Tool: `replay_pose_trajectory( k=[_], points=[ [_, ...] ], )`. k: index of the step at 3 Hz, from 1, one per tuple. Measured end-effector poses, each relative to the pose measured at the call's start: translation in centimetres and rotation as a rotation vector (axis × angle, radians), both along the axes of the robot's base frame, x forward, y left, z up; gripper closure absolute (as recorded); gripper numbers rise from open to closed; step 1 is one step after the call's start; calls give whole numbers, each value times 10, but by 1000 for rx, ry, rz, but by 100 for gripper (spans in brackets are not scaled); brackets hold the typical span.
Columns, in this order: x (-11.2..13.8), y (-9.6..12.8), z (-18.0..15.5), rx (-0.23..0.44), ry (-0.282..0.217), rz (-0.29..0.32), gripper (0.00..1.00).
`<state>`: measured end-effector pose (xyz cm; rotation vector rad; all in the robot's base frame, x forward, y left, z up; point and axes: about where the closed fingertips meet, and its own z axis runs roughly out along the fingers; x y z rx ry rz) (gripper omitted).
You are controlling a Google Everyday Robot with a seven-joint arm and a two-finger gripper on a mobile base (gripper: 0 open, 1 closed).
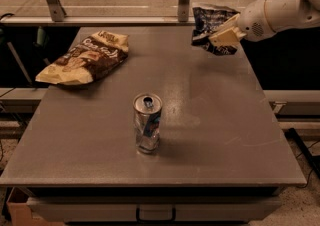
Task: Move blue chip bag near brown chip bag
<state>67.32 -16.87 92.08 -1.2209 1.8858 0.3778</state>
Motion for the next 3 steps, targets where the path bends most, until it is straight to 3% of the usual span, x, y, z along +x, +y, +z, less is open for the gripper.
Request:
replay_pose_trajectory(
  k=[2, 3],
  points=[
    [2, 3, 3, -10, -12, 27, 100],
    [12, 30, 4, -30, -42, 130, 100]
  ],
)
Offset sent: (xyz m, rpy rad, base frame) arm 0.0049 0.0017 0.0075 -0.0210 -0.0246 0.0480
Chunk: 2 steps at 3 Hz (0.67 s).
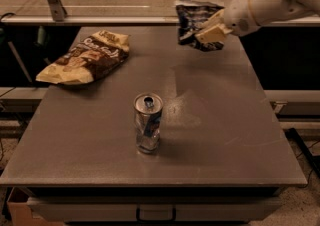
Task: Move blue chip bag near brown chip bag
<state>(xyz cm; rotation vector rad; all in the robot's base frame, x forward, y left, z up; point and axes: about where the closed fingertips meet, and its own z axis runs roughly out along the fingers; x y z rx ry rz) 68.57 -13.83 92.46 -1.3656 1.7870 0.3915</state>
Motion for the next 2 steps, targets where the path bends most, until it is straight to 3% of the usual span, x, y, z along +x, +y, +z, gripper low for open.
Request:
replay_pose_trajectory(
  k=[1, 2],
  points=[
    [9, 48, -9, -25, -17, 148, 100],
    [12, 92, -23, -47, -8, 259, 100]
  ],
)
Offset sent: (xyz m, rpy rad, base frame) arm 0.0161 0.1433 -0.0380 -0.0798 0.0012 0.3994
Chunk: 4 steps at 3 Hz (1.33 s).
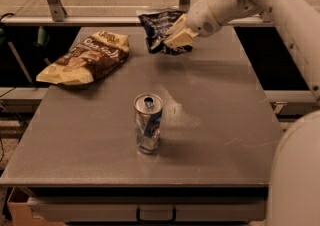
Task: Move blue chip bag near brown chip bag
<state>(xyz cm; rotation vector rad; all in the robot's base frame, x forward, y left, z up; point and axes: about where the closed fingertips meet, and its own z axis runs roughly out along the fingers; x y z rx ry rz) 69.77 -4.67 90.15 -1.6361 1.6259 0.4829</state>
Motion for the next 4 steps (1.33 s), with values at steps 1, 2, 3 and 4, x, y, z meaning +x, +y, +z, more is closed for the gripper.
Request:
replay_pose_trajectory(
  k=[1, 2, 3, 4],
  points=[
    [-2, 42, -24, -24, 32, 95, 98],
    [-1, 58, -39, -34, 58, 118, 75],
    [-1, 72, -44, -26, 70, 131, 51],
    [-2, 79, -44, -17, 70, 138, 29]
  ],
)
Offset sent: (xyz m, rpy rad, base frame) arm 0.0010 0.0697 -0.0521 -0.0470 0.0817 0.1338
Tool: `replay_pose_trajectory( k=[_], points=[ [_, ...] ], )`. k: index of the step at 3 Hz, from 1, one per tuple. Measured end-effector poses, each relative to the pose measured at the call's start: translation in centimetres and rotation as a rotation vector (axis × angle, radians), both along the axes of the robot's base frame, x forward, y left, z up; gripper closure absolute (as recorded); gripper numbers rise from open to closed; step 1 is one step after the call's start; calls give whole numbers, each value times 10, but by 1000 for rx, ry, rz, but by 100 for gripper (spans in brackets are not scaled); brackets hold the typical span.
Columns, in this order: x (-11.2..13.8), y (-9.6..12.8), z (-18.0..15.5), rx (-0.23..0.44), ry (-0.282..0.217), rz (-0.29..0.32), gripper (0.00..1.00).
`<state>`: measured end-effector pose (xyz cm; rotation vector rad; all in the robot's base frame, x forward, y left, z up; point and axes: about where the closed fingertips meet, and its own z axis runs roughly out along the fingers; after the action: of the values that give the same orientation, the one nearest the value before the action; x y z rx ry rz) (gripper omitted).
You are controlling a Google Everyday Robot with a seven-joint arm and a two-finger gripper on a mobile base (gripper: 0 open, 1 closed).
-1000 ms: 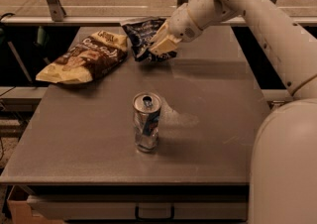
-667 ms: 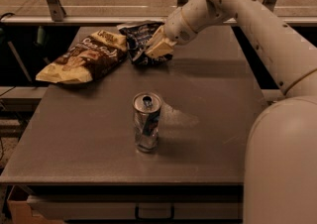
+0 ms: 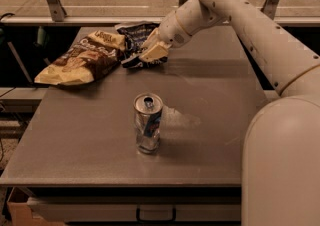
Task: Move blue chip bag near brown chip bag
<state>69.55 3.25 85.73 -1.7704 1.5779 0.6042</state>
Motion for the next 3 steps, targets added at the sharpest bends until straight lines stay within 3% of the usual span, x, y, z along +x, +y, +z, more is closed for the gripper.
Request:
replay_pose_trajectory(
  k=[1, 2, 3],
  points=[
    [-2, 6, 3, 14, -2, 5, 6],
    [-5, 5, 19, 63, -13, -10, 0],
    [-8, -24, 60, 158, -66, -91, 0]
  ],
)
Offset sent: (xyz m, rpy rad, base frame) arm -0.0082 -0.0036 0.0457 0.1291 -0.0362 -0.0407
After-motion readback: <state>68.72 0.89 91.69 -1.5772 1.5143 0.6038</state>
